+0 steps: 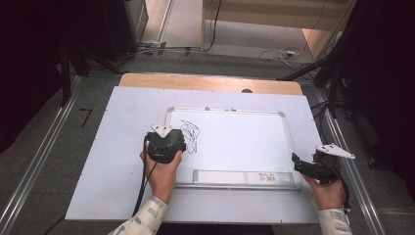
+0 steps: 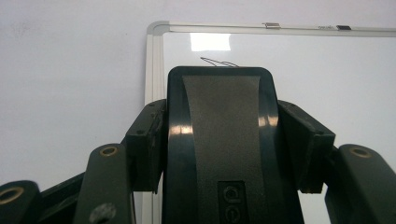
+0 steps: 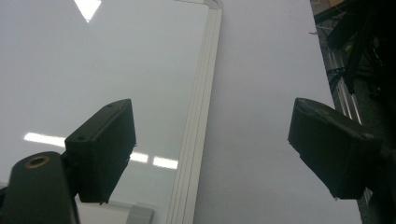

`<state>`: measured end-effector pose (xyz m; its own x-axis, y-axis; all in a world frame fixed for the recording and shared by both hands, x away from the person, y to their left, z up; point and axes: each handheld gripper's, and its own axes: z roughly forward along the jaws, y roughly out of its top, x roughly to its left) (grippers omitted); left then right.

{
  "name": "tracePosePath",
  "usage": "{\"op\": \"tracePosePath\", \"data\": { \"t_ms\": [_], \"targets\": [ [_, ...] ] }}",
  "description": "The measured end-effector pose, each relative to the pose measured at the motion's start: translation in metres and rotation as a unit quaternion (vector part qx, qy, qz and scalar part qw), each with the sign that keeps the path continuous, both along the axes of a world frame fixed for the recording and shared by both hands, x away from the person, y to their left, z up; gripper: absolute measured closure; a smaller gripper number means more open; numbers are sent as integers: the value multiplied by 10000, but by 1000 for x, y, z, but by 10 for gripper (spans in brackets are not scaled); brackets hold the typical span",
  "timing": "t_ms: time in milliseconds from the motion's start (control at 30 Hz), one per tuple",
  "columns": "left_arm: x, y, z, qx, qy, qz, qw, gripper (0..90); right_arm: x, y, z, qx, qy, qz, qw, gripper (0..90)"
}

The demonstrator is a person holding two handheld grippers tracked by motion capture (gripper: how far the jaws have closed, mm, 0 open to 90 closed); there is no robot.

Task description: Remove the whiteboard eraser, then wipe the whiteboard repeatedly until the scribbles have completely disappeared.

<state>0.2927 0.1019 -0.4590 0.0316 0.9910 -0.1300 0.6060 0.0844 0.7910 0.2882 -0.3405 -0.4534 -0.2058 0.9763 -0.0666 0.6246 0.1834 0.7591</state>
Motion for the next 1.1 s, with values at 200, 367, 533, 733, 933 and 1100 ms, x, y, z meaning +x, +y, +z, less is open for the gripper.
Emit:
{"op": "tracePosePath", "data": {
  "t_ms": [200,367,533,733,933,1100],
  "targets": [
    [0,1,0,-10,13,4,10000,406,0,1,0,-5,-4,21,10000,136],
    [3,4,0,-105,45,5,9999,406,-1,1,0,-3,-16,14,10000,136],
    [8,5,-3,-164,116,-3,9998,406,-1,-1,0,3,-13,-5,10000,136],
    [15,8,-6,-182,202,19,9996,406,-1,0,0,-20,-12,-7,10000,136],
    [23,9,-6,-218,212,39,9995,406,0,0,0,-16,-5,7,10000,136],
    [29,9,-3,-169,211,11,9996,406,0,1,0,-20,10,1,10000,136]
  ]
}}
